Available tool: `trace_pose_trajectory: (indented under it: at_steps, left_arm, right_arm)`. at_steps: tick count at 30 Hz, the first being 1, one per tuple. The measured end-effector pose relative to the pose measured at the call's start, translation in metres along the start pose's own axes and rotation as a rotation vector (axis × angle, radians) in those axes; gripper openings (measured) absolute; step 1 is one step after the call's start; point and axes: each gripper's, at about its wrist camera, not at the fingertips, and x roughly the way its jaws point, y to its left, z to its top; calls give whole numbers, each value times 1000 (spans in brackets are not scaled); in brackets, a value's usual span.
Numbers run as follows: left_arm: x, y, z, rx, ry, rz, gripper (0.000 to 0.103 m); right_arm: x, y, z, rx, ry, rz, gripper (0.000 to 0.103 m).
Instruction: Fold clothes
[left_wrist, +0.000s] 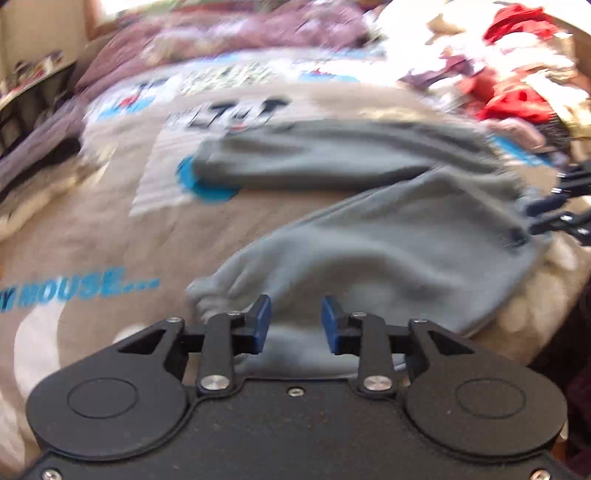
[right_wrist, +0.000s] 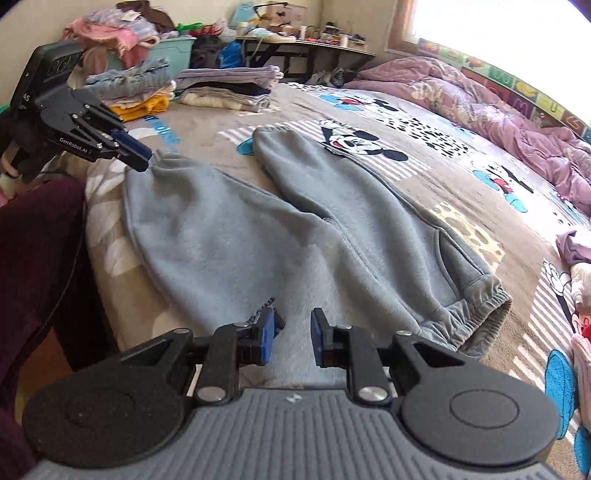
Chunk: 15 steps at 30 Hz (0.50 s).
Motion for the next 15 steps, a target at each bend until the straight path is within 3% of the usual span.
trace_pose_trajectory:
  at_steps: [2, 5, 10, 13, 15]
  left_arm:
    - [-1, 15, -8, -70, 5, -35, 17]
    - [-16, 22, -9, -112, -11, -74, 18]
    - [-39, -2, 10, -59, -160, -128, 25]
    - [-23, -26, 25, -10, -172, -165, 25]
    - [3, -33, 30, 12, -129, -181, 27]
  right_arm:
    - [28, 7, -16, -49, 137, -25, 23]
    - [14, 1, -26, 11, 95, -15, 24]
    - [-4, 10, 1, -30, 35, -29, 25]
    - [7, 32, 27, -75, -21, 19, 25]
    - [24, 51, 38, -117, -30, 46, 25]
